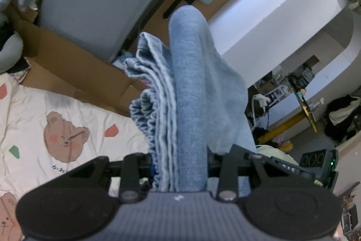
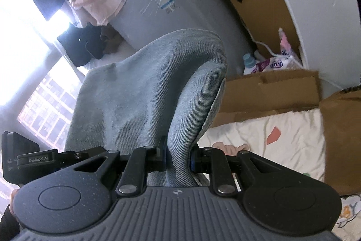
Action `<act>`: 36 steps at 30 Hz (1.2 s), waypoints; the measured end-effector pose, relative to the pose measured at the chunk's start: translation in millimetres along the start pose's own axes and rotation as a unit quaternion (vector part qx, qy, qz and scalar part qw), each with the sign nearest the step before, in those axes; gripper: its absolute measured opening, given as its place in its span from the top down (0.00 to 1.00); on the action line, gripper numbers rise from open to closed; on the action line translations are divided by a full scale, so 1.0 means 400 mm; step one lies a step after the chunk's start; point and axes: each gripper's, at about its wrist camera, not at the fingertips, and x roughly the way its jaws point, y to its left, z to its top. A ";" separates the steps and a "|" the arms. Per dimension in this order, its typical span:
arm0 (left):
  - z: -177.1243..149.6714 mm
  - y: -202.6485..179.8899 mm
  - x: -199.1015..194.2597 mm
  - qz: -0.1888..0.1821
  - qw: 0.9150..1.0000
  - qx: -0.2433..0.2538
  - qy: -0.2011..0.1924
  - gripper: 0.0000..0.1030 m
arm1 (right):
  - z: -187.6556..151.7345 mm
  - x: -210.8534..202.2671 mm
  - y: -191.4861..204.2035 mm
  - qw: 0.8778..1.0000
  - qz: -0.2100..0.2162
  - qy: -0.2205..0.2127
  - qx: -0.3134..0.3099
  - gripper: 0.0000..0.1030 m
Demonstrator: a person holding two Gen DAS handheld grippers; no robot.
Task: Fold clothes
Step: 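Lift the folded jeans off the duvet with both grippers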
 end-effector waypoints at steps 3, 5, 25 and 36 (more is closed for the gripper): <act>0.005 -0.024 0.015 -0.011 1.000 -0.001 -0.001 0.63 | 0.023 -0.035 -0.004 1.000 -0.007 -0.005 0.000 0.82; 0.007 -0.040 0.029 -0.016 1.000 -0.001 0.001 0.63 | 0.037 -0.058 -0.005 1.000 -0.014 -0.008 -0.001 0.82; 0.023 -0.237 0.179 -0.094 0.995 0.027 0.008 0.63 | 0.170 -0.290 -0.100 0.995 -0.070 -0.068 -0.021 0.82; -0.007 -0.273 0.389 -0.123 0.992 0.026 0.028 0.63 | 0.223 -0.260 -0.300 0.988 -0.126 -0.069 -0.052 0.82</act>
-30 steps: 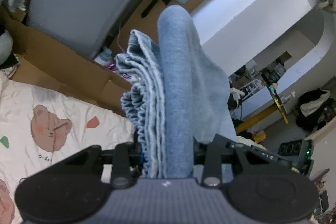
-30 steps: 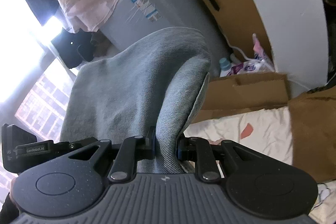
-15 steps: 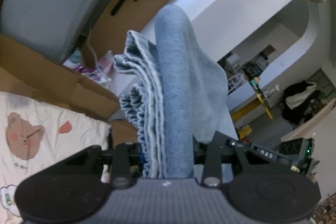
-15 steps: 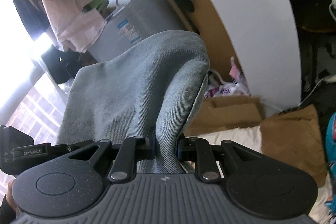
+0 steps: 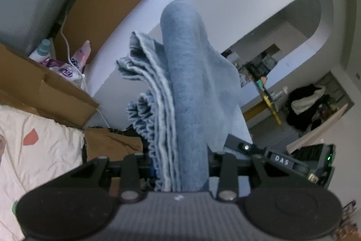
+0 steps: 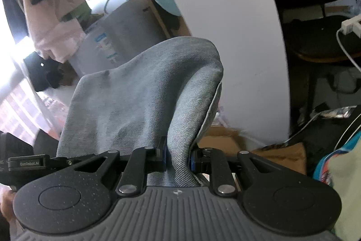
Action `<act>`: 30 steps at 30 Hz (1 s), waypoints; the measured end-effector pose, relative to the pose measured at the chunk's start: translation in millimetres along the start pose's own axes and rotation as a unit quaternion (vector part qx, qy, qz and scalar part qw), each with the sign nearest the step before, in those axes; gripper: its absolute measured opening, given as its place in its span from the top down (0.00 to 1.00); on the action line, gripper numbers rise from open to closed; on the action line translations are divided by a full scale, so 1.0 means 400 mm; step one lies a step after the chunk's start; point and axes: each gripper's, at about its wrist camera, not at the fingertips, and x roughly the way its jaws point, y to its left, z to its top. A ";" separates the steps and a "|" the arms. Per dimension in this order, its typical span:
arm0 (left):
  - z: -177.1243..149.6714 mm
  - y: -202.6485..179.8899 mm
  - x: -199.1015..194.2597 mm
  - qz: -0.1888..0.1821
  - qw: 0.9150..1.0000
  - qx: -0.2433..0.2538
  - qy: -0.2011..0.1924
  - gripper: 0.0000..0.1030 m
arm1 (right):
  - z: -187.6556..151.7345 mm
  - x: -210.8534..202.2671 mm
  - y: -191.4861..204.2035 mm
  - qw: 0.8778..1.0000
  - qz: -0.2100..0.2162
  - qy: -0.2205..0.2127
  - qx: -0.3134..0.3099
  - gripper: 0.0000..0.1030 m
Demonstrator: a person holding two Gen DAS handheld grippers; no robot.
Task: Fold clothes
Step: 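Lift the folded jeans off the duvet with both grippers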
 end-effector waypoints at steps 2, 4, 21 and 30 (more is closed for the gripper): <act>-0.011 0.018 0.041 0.001 1.000 -0.003 0.003 0.63 | -0.012 0.032 -0.035 1.000 -0.009 0.003 -0.002 0.82; -0.020 0.044 0.084 0.001 1.000 -0.007 0.007 0.63 | -0.025 0.062 -0.071 1.000 -0.012 0.004 0.001 0.82; -0.098 0.261 0.489 -0.046 0.997 -0.023 0.055 0.63 | -0.131 0.278 -0.380 0.996 -0.090 0.011 -0.002 0.82; -0.194 0.382 0.660 -0.063 0.994 -0.054 0.073 0.63 | -0.246 0.376 -0.515 0.991 -0.134 0.008 -0.012 0.82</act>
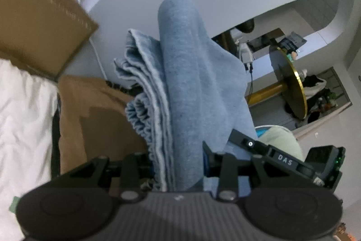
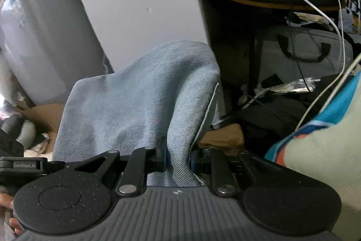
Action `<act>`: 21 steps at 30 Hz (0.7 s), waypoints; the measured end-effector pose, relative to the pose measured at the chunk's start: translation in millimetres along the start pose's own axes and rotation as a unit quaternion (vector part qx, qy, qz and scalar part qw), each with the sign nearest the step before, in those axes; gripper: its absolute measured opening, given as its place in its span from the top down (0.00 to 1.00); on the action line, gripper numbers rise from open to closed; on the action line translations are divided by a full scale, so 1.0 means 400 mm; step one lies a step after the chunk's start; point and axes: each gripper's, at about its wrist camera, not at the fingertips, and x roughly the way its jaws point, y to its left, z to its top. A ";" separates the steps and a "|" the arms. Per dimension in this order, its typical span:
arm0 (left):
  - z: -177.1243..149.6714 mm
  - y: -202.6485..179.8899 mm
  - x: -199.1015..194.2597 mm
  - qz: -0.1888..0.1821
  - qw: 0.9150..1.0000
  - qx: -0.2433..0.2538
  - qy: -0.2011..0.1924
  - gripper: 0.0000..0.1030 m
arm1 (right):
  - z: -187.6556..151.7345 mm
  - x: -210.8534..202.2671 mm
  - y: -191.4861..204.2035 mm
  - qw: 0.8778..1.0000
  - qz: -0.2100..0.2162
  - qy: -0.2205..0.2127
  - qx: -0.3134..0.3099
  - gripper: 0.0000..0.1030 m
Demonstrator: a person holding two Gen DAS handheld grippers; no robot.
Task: Fold clothes
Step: 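Lift the folded jeans off the duvet with both grippers, then carry the folded jeans with both grippers and lower them onto the cardboard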
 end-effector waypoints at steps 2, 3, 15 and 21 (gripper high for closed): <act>-0.013 0.015 0.029 0.001 1.000 0.001 0.004 0.63 | -0.022 0.021 -0.025 1.000 -0.005 -0.001 0.001 0.82; -0.019 0.024 0.044 0.003 1.000 -0.001 0.007 0.63 | -0.033 0.032 -0.038 1.000 -0.007 0.000 0.002 0.82; -0.038 0.124 0.136 0.010 1.000 -0.013 0.017 0.63 | -0.108 0.149 -0.091 1.000 -0.027 0.012 -0.004 0.82; -0.010 0.156 0.142 0.017 0.999 -0.010 0.025 0.63 | -0.101 0.186 -0.086 0.999 -0.023 0.024 -0.007 0.82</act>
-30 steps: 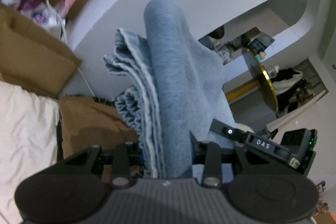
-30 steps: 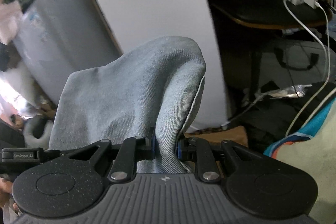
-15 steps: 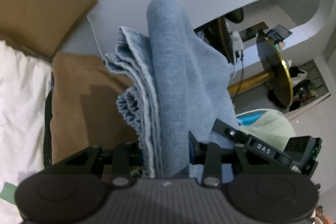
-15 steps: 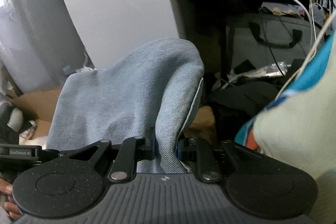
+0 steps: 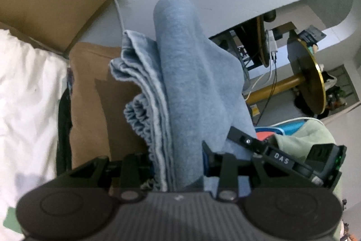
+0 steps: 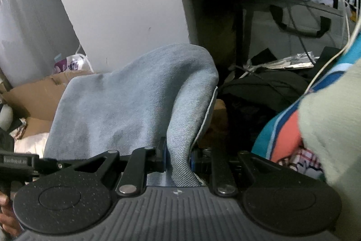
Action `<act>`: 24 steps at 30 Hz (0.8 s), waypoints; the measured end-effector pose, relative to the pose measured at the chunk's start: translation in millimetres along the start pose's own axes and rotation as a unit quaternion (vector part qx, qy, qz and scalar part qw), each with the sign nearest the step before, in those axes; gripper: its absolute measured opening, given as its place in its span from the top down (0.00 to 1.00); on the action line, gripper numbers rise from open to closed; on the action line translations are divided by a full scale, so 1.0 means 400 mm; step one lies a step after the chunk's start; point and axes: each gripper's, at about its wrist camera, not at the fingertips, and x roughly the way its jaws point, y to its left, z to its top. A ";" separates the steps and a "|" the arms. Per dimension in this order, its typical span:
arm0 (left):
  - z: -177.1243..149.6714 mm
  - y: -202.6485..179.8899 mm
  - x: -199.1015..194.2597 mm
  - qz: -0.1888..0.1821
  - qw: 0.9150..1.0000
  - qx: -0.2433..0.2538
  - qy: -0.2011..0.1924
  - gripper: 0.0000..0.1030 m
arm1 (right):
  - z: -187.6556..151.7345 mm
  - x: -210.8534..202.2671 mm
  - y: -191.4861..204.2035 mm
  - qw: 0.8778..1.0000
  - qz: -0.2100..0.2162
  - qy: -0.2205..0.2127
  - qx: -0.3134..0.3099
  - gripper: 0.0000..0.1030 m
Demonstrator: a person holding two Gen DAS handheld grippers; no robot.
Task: Fold clothes
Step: 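Carry the folded jeans with both grippers and lower them onto the cardboard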
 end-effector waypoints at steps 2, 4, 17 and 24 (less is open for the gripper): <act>0.008 0.012 0.006 0.001 1.000 0.000 0.002 0.63 | 0.000 0.013 0.001 1.000 0.000 0.004 0.000 0.82; 0.011 0.029 0.017 0.005 1.000 -0.005 0.006 0.63 | -0.003 0.030 0.001 1.000 -0.002 0.009 -0.002 0.82; 0.051 -0.018 -0.004 0.137 0.989 0.036 0.046 0.59 | -0.079 0.099 -0.020 0.999 -0.019 0.015 0.029 0.81; 0.099 -0.133 -0.038 0.226 0.967 0.105 0.051 0.65 | -0.081 0.093 0.001 1.000 -0.030 0.006 0.006 0.81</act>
